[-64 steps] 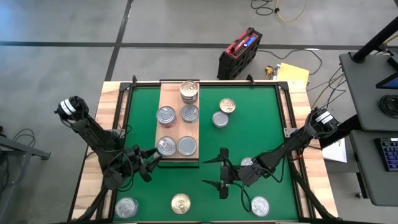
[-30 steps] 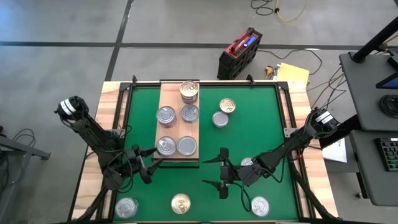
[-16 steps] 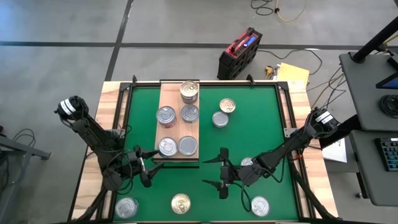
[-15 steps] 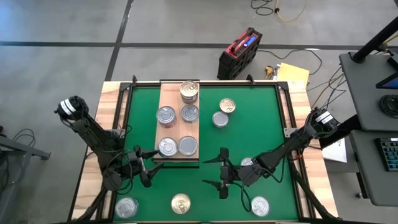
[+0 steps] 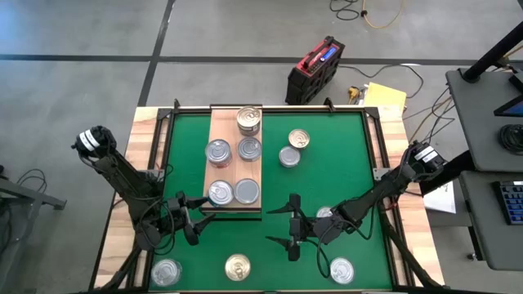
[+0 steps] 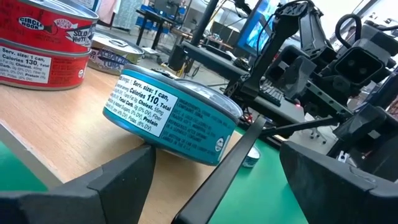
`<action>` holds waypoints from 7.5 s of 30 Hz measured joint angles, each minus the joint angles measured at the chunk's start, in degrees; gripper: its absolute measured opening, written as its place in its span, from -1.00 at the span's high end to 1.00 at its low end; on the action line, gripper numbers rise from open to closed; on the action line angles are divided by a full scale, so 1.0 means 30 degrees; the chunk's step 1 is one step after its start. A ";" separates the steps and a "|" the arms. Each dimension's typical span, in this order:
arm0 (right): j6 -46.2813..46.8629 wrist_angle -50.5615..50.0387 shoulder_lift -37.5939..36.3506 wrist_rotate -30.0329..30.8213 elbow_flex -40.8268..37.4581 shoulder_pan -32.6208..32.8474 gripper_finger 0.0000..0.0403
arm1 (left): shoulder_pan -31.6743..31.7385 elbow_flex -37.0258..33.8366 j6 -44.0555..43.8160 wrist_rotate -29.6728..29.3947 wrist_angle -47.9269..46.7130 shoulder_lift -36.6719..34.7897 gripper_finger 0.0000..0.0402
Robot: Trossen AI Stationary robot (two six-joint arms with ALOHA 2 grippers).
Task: Stack canned seafood by type on shelf
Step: Put the green and blue tuna can on the shelf
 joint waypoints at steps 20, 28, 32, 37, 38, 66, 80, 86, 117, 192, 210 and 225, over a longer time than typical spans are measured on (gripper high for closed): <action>0.0015 -0.0022 0.0000 -0.0044 0.0000 0.0007 -0.63 | -0.0022 -0.0022 -0.2767 0.0017 -0.1251 0.0029 -0.63; 0.0160 -0.0182 0.0000 -0.0146 0.0029 0.0007 -0.63 | -0.0099 -0.0022 -0.4212 -0.0048 -0.1424 0.0029 -0.63; 0.0317 -0.0339 0.0000 -0.0146 0.0029 0.0007 -0.63 | -0.0125 -0.0022 -0.4933 -0.0435 -0.1424 0.0029 -0.63; 0.0517 -0.0357 0.0000 -0.0191 0.0029 0.0087 -0.63 | -0.0160 -0.0022 -0.5818 -0.0554 -0.1424 0.0029 -0.63; 0.0517 -0.0357 0.0000 -0.0197 0.0029 0.0095 -0.63 | -0.0160 -0.0022 -0.5907 -0.0565 -0.1424 0.0029 -0.63; 0.0488 -0.0438 0.0000 -0.0189 0.0029 0.0133 -0.63 | -0.0189 -0.0022 -0.9194 -0.0696 -0.1264 -0.0080 -0.63; 0.0495 -0.0459 0.0000 -0.0182 0.0022 0.0131 -0.63 | -0.0197 -0.0039 -0.9066 -0.1281 -0.1220 -0.0080 -0.63; 0.0481 -0.0459 0.0000 -0.0182 0.0022 0.0097 -0.63 | -0.0189 0.0215 -0.9012 -0.1279 -0.1206 -0.0095 -0.63; 0.0488 -0.0736 0.0000 -0.0175 0.0000 0.0087 -0.63 | 0.0006 0.1063 -0.7057 -0.1482 -0.1323 -0.0175 -0.63; 0.0743 -0.1297 0.0007 -0.0175 -0.0138 0.0087 -0.63 | 0.0000 0.1202 0.3583 0.0532 -0.5978 -0.0314 -0.63; 0.0860 -0.1319 0.0007 -0.0175 -0.0182 0.0087 -0.63 | -0.0007 0.1209 -0.1294 0.1369 -0.6017 -0.0481 -0.63; 0.0860 -0.1297 0.0007 -0.0168 -0.0248 0.0087 -0.63 | 0.0000 0.1209 -0.1668 0.1512 -0.6000 -0.0656 -0.63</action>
